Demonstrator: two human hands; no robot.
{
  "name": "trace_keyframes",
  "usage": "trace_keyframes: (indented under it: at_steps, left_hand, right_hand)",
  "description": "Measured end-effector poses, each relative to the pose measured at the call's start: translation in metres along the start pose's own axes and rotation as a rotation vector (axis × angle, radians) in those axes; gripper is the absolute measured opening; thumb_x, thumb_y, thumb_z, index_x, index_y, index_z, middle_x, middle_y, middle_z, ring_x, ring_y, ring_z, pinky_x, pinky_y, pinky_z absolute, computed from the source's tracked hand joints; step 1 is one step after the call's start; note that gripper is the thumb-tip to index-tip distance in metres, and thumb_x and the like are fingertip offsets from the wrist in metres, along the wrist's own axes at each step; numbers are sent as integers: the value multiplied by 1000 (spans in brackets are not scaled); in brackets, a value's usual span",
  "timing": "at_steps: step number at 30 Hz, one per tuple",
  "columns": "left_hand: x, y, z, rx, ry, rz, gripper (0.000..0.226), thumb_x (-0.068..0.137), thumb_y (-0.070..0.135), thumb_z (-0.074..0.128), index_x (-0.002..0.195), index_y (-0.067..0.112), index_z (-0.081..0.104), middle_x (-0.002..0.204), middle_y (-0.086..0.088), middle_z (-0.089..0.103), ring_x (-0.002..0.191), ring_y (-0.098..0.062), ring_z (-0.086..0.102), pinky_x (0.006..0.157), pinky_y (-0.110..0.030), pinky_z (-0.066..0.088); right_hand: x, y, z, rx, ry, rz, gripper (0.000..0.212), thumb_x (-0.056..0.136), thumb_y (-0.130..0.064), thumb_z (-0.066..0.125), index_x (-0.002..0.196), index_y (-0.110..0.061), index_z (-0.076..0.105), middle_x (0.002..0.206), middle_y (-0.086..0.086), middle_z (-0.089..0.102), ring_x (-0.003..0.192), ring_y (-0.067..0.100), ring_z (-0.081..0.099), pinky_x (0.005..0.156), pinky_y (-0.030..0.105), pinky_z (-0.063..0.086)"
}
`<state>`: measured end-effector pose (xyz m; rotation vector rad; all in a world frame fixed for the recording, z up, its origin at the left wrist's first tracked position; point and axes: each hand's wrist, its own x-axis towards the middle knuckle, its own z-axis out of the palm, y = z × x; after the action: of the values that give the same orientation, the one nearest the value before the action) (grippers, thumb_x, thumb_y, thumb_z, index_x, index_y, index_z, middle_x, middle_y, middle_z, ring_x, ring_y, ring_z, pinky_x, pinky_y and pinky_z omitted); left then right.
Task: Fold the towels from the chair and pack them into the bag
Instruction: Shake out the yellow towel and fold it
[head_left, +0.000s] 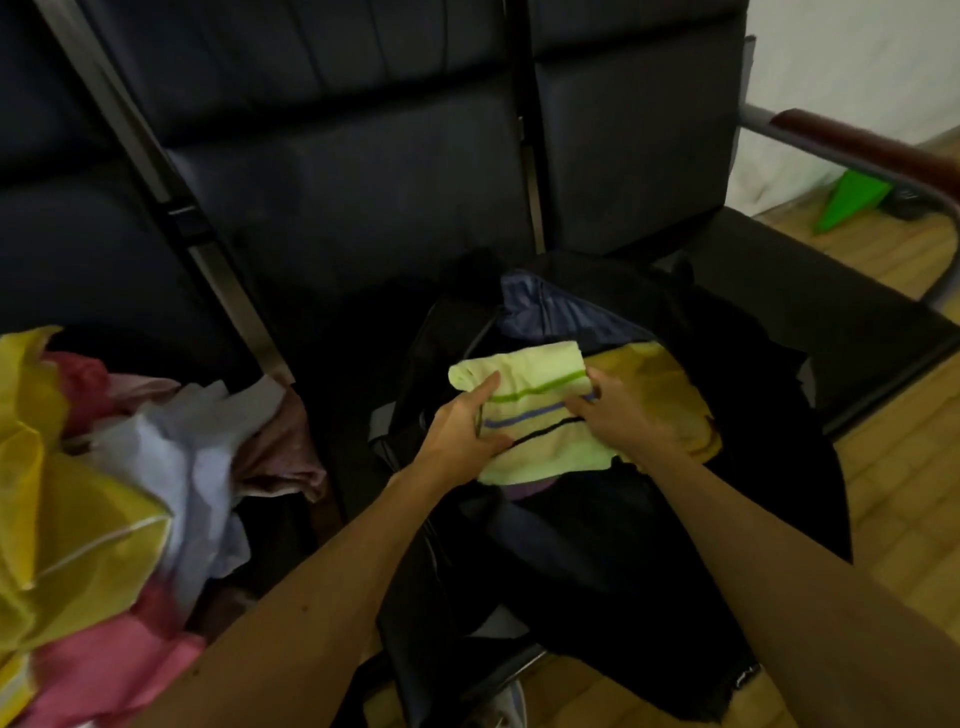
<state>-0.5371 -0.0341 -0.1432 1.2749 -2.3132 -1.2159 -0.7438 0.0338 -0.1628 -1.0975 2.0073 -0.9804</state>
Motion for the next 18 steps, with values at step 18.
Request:
trace_keyframes:
  at_steps: [18]
  left_hand:
    - [-32, 22, -12, 117, 6, -51, 63, 91, 28, 69, 148, 20, 43, 148, -10, 45, 133, -26, 47, 107, -30, 38]
  right_hand:
    - [-27, -35, 21, -261, 16, 80, 61, 94, -27, 63, 149, -17, 37, 135, 16, 56, 121, 33, 53, 98, 41, 45]
